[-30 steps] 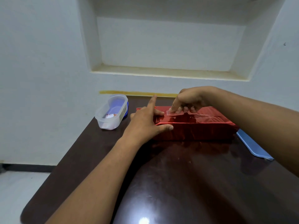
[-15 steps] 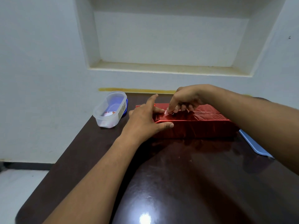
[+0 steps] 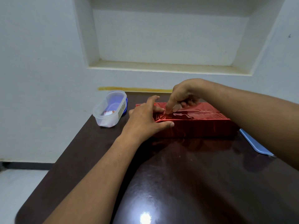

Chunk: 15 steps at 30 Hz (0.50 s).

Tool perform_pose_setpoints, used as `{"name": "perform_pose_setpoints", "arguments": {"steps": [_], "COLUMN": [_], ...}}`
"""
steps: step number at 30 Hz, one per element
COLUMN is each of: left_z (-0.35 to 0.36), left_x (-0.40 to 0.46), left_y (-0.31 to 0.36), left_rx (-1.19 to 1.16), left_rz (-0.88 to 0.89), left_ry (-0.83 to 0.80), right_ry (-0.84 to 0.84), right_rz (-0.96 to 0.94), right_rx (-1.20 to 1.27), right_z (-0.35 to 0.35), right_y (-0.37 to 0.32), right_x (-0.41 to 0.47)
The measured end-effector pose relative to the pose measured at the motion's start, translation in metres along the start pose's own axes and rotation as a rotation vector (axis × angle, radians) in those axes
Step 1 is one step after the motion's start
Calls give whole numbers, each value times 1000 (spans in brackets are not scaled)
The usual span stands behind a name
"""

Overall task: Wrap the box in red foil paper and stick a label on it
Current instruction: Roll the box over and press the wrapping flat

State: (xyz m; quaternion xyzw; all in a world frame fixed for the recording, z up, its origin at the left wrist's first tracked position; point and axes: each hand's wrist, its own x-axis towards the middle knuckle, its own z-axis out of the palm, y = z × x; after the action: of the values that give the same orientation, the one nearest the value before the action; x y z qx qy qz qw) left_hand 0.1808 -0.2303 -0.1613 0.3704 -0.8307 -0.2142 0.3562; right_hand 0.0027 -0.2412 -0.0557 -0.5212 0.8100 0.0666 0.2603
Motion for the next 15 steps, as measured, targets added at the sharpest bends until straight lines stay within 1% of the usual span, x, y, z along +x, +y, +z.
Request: {"name": "perform_pose_setpoints", "arguments": {"steps": [5, 9, 15], "left_z": [1, 2, 4], "left_x": [0, 1, 2], "left_y": [-2, -3, -4], "left_rx": [12, 17, -6], "left_rz": [26, 42, 34], "left_ry": [18, 17, 21], "right_ry": [67, 112, 134], "right_rz": [34, 24, 37], "right_rx": [-228, -257, -306], "right_z": [-8, -9, -3], "right_y": [-13, -13, -8], "right_x": [2, 3, 2]}}
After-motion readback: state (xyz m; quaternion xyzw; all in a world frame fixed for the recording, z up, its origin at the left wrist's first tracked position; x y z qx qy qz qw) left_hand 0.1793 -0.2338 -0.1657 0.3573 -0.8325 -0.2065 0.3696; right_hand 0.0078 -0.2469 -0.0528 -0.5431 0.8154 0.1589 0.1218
